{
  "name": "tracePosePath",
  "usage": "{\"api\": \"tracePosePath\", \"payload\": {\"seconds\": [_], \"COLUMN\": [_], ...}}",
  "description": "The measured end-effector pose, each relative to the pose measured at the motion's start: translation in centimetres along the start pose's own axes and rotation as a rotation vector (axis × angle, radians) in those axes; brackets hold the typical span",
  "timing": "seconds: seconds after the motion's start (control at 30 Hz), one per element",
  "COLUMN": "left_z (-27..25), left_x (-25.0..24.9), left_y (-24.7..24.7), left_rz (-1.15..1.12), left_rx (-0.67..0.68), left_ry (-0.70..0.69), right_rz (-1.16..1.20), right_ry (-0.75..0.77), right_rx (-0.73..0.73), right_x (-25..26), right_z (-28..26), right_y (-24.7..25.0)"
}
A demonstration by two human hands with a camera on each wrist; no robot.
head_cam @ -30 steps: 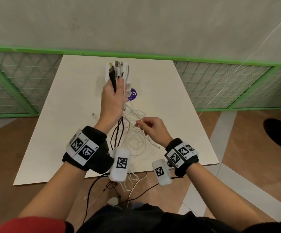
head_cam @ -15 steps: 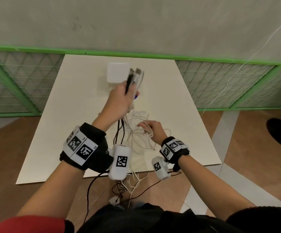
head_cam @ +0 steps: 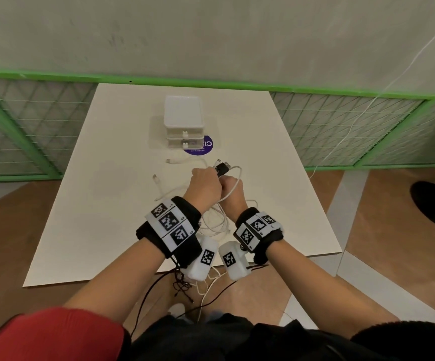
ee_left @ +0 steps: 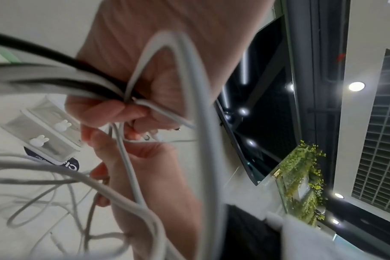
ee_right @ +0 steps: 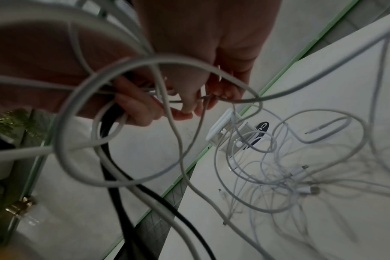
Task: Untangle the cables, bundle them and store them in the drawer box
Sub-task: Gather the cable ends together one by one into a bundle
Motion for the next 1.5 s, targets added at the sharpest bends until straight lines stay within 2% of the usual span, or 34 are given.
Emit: {"api": "tracePosePath", "payload": {"seconds": [0.13, 0.23, 0.3, 0.4, 0.47, 0.6, 0.67, 0.73, 0.87, 0.93, 0.97, 1.0, 1.07, 1.17, 1.27, 1.33, 1.4, 1.43, 1.5], "left_z": [0.2, 0.4, 0.7, 1.1, 1.5, 1.6, 1.6, 1.6, 1.3, 1.3, 1.4, 1.4, 1.4, 1.3, 1.3, 1.4, 1.4, 1.4, 1.1], "left_x": [0.1, 0.5, 0.8, 0.8, 0.6, -0.2, -0.6, -0.8, -0.7, -0.6, -0.6, -0.6, -0.7, -0.7, -0.1, 0.5, 1.0, 1.0, 0.9], "left_y": [-0.3, -0.5, -0.1, 2.4, 4.8, 8.7, 9.8, 9.9, 9.3, 9.5, 9.6, 9.8, 10.0, 10.3, 10.9, 11.3, 11.6, 11.6, 11.5], "left_rz": [-0.019, -0.087, -0.196, -0.431, -0.526, -0.573, -0.590, -0.593, -0.569, -0.587, -0.597, -0.604, -0.617, -0.644, -0.657, -0.665, -0.670, -0.669, -0.658], "left_rx": [-0.044, -0.068, -0.111, -0.239, -0.360, -0.523, -0.519, -0.456, -0.365, -0.354, -0.351, -0.348, -0.343, -0.355, -0.405, -0.449, -0.473, -0.477, -0.488], "left_ry": [-0.050, -0.072, -0.041, 0.006, -0.029, -0.147, -0.157, -0.164, -0.192, -0.184, -0.181, -0.185, -0.198, -0.190, -0.165, -0.151, -0.143, -0.146, -0.159], "right_rz": [0.122, 0.224, 0.266, 0.239, 0.178, -0.030, -0.035, -0.011, -0.221, -0.172, -0.061, 0.080, 0.232, 0.197, 0.242, 0.224, 0.096, 0.052, 0.117], "right_ry": [-0.031, -0.062, -0.064, -0.161, -0.177, -0.192, -0.297, -0.359, -0.207, -0.105, -0.059, -0.026, 0.027, 0.098, -0.034, -0.056, 0.018, 0.052, 0.060], "right_rx": [0.012, -0.064, -0.121, -0.125, -0.064, 0.160, 0.137, 0.072, -0.057, -0.176, -0.159, -0.077, 0.159, 0.334, 0.518, 0.613, 0.602, 0.540, 0.361], "right_x": [-0.2, -0.7, -1.6, -4.3, -6.2, -9.5, -11.0, -11.3, -9.2, -7.8, -7.0, -5.9, -3.8, -2.5, -2.7, -2.8, -2.8, -2.7, -2.2], "right_z": [-0.2, -0.7, -1.0, -1.6, -1.8, -2.8, -2.7, -1.9, 0.7, 1.4, 1.6, 1.6, 1.4, 1.1, 1.3, 1.5, 1.8, 2.0, 2.3], "right_y": [-0.2, -0.5, -0.8, -1.6, -2.5, -4.0, -3.6, -2.8, 0.3, 1.3, 1.4, 1.3, 0.1, -1.5, -0.9, -0.1, 0.2, 0.1, 0.3]}}
Point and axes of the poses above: each hand's wrist, its own z-axis towards the middle knuckle, its own y-axis out of the back of the hand, x = y × z, the point moved 2 cm from there along z, towards the middle knuckle, and after that the axes turned 14 degrees about -x, right-handed, at the moved point
